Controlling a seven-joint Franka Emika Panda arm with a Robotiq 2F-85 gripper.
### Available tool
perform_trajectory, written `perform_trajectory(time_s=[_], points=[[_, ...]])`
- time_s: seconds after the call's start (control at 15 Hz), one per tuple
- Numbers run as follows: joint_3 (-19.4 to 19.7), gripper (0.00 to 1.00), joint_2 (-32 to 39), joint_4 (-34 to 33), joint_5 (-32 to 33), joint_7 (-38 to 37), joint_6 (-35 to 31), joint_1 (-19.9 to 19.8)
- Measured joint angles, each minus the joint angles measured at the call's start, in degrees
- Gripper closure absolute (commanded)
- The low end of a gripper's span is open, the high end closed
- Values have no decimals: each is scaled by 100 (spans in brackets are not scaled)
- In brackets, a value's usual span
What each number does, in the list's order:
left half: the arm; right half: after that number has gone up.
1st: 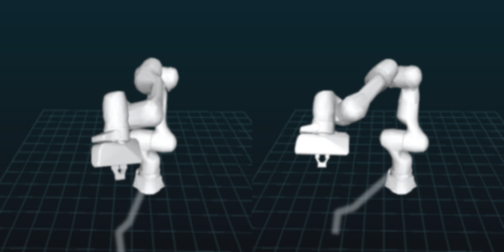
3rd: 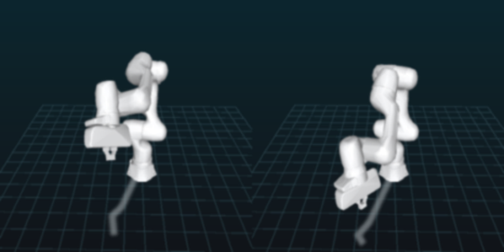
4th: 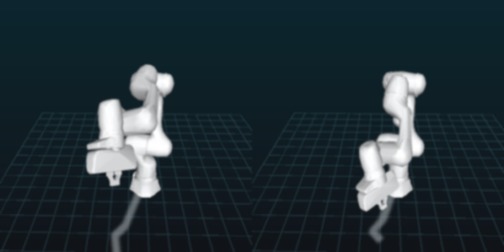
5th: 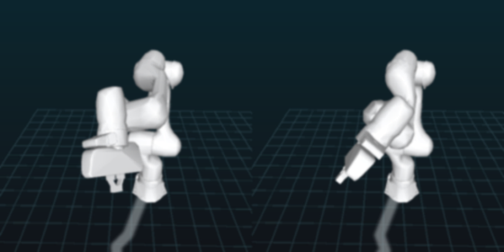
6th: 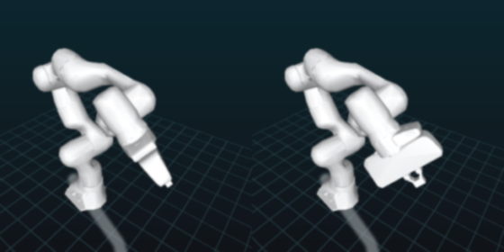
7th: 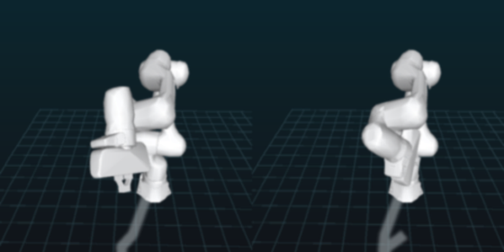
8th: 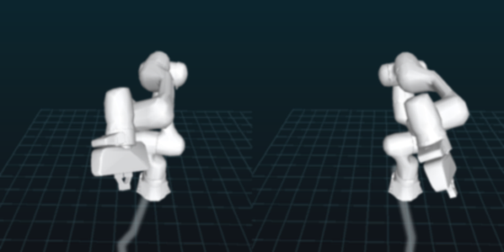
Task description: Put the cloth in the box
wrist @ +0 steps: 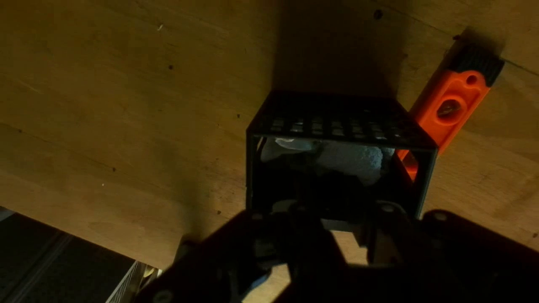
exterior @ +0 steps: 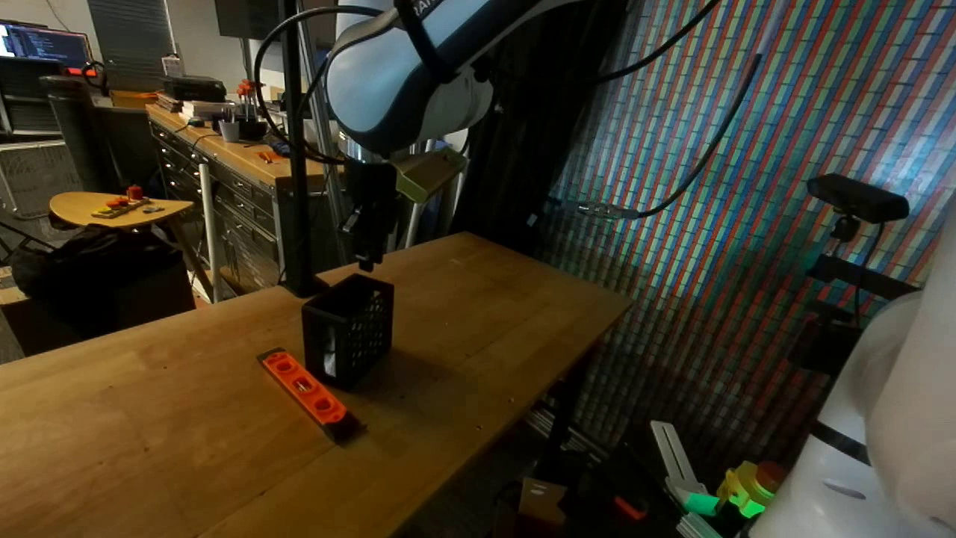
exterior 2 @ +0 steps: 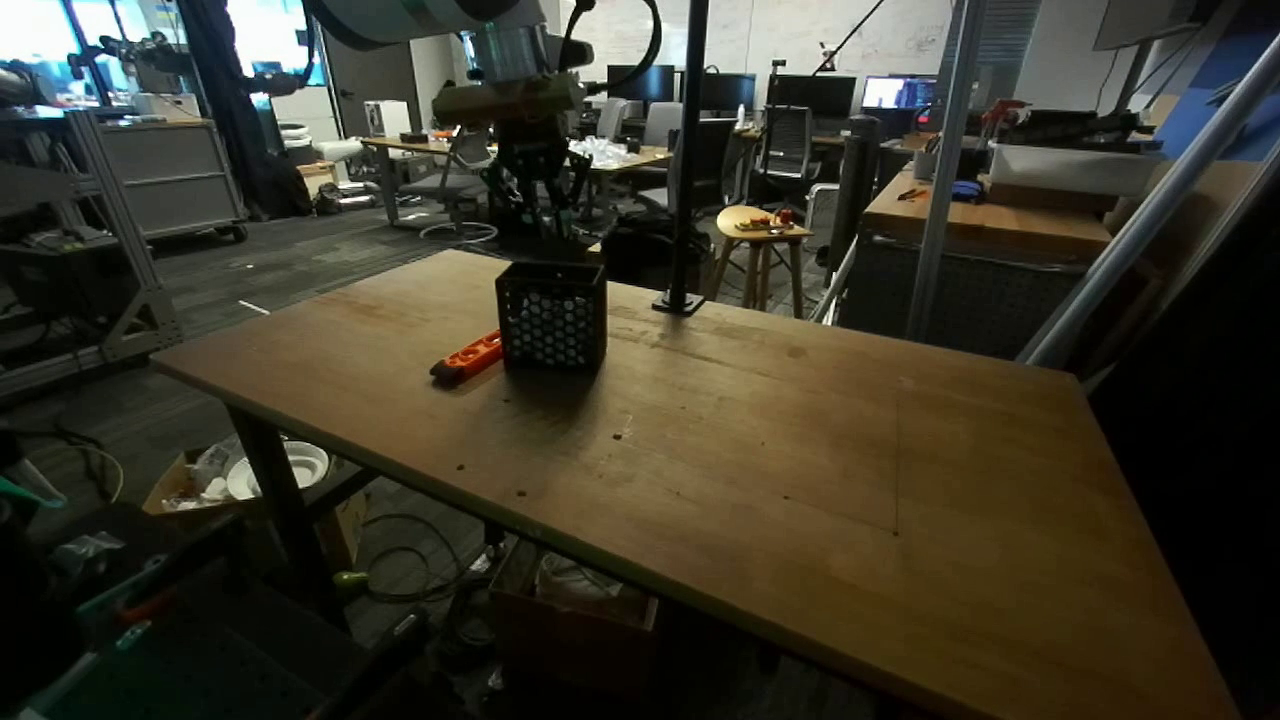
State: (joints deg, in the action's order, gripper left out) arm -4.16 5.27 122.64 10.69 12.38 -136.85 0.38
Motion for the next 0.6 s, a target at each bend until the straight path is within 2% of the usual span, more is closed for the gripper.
perform_trajectory(time_s=[0.6], points=[[8,72,-26,70,4,-28,3,12]])
